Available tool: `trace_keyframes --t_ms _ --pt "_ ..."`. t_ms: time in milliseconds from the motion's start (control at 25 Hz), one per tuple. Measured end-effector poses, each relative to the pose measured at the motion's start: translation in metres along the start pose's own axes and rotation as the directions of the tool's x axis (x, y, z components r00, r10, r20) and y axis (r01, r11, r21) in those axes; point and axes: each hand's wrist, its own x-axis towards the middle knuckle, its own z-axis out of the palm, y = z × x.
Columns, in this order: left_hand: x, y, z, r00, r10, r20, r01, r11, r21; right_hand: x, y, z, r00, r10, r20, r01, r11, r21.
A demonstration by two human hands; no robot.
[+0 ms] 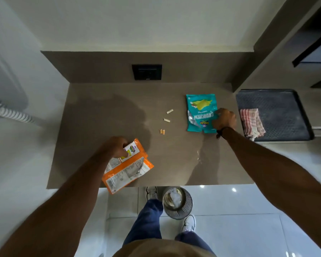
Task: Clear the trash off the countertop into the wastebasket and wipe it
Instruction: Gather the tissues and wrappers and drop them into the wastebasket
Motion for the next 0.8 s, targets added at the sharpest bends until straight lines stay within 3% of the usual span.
trace_keyframes --t_ms 80,200,280,360,440,520,800 --pt "-0.005 0.001 -0.003 0.999 -0.008 0.054 0.02 0.974 -0.227 -0.002 0.001 -0.005 0.993 0.109 0.05 -0.116 0.977 0.176" --pt "-0.023 0.007 -0.007 0.998 0.002 0.069 0.036 0.834 -0.551 -0.014 0.009 -0.019 0.903 0.125 0.411 -0.326 0.822 0.466" --pt "-0.044 0.014 -0.008 1.0 -0.006 0.023 0.021 0.693 -0.721 -0.035 0.017 -0.034 0.819 0.018 0.574 -0.478 0.576 0.663" --pt "-0.069 0.028 -0.005 1.0 0.002 -0.031 -0.026 0.576 -0.817 -0.061 0.03 -0.051 0.784 -0.107 0.611 -0.576 0.242 0.781" --pt "-0.092 0.049 0.007 0.998 -0.021 -0.057 -0.04 0.478 -0.877 -0.089 0.048 -0.065 0.763 -0.249 0.596 -0.601 0.063 0.796" --pt "-0.11 0.074 0.021 0.998 -0.05 -0.027 -0.006 0.376 -0.927 -0.12 0.066 -0.064 0.716 -0.377 0.587 -0.613 0.064 0.788" --pt "-0.148 0.128 0.082 0.996 0.043 -0.082 -0.089 0.197 -0.976 -0.202 0.115 -0.048 0.515 -0.466 0.719 -0.524 0.493 0.695"
